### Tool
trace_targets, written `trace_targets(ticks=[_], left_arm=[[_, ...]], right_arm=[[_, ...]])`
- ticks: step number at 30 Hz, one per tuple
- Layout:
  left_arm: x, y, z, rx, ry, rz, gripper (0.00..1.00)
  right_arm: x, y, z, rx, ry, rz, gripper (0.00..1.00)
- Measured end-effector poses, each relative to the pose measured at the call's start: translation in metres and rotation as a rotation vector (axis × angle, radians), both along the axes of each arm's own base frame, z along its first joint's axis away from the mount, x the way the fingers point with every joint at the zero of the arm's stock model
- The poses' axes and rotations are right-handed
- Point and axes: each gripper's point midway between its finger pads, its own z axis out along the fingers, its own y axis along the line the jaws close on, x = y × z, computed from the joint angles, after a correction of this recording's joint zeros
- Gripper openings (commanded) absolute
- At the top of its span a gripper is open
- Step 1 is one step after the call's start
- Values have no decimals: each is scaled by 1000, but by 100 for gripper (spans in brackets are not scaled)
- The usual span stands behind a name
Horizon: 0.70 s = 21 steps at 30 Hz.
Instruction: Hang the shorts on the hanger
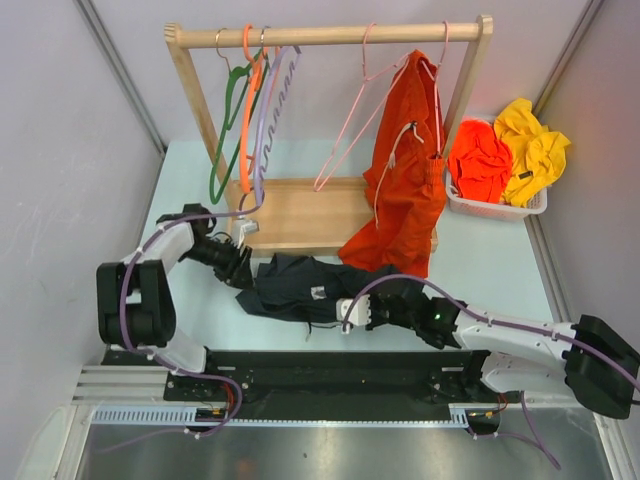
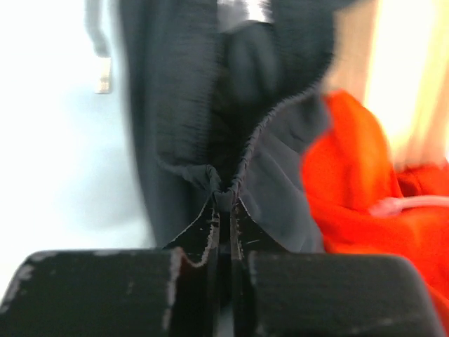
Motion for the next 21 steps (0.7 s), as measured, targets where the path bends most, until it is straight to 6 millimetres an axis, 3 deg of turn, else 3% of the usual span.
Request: trace_targets(ticks=[3, 6, 11, 13, 16, 21], left_arm=[[-8, 3, 10, 11, -100, -61, 68], [-13, 5, 22, 22, -209, -105, 80], [2, 5, 30, 36, -338, -110, 80], [8, 3, 30, 38, -365, -122, 77], [4, -8, 29, 32, -382, -191, 73], [-27, -35, 8, 21, -365, -381, 60]], right_arm=[[12, -4, 18, 51, -18, -61, 0], [19, -3, 53, 144, -33, -97, 0], [11, -2, 105, 277, -45, -78, 0], [5, -3, 110, 290, -31, -66, 0], [-1, -5, 104, 271, 9, -59, 0], [-9, -10, 93, 232, 59, -53, 0]])
